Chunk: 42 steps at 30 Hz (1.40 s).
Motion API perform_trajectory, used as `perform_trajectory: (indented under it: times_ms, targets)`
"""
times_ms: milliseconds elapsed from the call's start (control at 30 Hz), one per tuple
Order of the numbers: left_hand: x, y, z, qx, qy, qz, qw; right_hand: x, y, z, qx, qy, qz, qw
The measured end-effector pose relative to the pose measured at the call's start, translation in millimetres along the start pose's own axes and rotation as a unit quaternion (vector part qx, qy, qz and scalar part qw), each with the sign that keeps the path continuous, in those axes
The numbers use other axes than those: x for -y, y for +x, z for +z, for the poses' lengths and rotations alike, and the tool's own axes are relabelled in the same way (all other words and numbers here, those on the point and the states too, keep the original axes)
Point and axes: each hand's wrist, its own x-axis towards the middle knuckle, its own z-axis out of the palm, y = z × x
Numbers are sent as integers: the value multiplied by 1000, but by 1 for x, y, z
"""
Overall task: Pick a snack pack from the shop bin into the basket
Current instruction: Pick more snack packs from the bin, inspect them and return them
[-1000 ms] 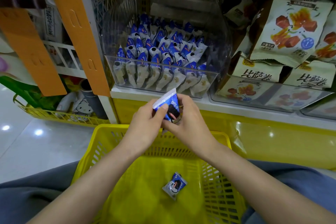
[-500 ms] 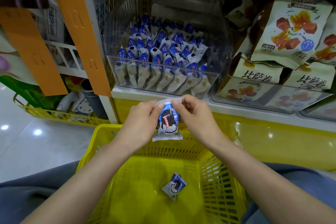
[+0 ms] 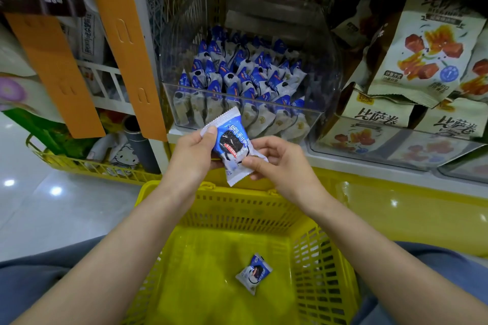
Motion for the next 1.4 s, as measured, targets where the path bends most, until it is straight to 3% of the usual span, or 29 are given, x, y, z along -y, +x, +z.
perform_trajectory:
  times_ms: [100, 200, 267, 367, 500, 633, 767, 867, 1100, 1233, 1400]
  targets:
    - [-5, 0, 1, 5, -29, 1, 1000, 1, 1, -1, -13, -29, -27, 999]
    - [-9, -4, 2, 49, -43, 8, 998, 1, 1, -3, -31, 53, 12, 998]
    - [-7, -6, 2, 70, -9, 38, 997, 1, 0, -3, -18, 82, 42, 996]
    - [-8, -8, 1, 67, 67, 105, 990, 2, -3, -2, 1, 36, 51, 998]
    - [-11, -10, 1, 66, 212, 191, 956, 8, -7, -1, -12, -4, 19, 1000]
    - [-15, -15, -2, 71, 222, 239, 942, 16, -11, -4, -49, -25, -47, 997]
    - [-32, -4, -13, 24, 317, 309, 897, 33, -6, -9, -122, -5, -125, 985]
    - [-51, 15, -21, -30, 411, 371, 833, 52, 13, -17, -175, -47, -170, 969]
    - [-47, 51, -33, -34, 606, 362, 708, 79, 122, -20, -259, -186, -120, 940]
    - [-45, 55, -36, -28, 603, 384, 699, 79, 174, -11, -256, -261, -78, 927]
    - [-42, 55, -40, -15, 588, 393, 707, 67, 206, -6, -177, -374, -60, 908]
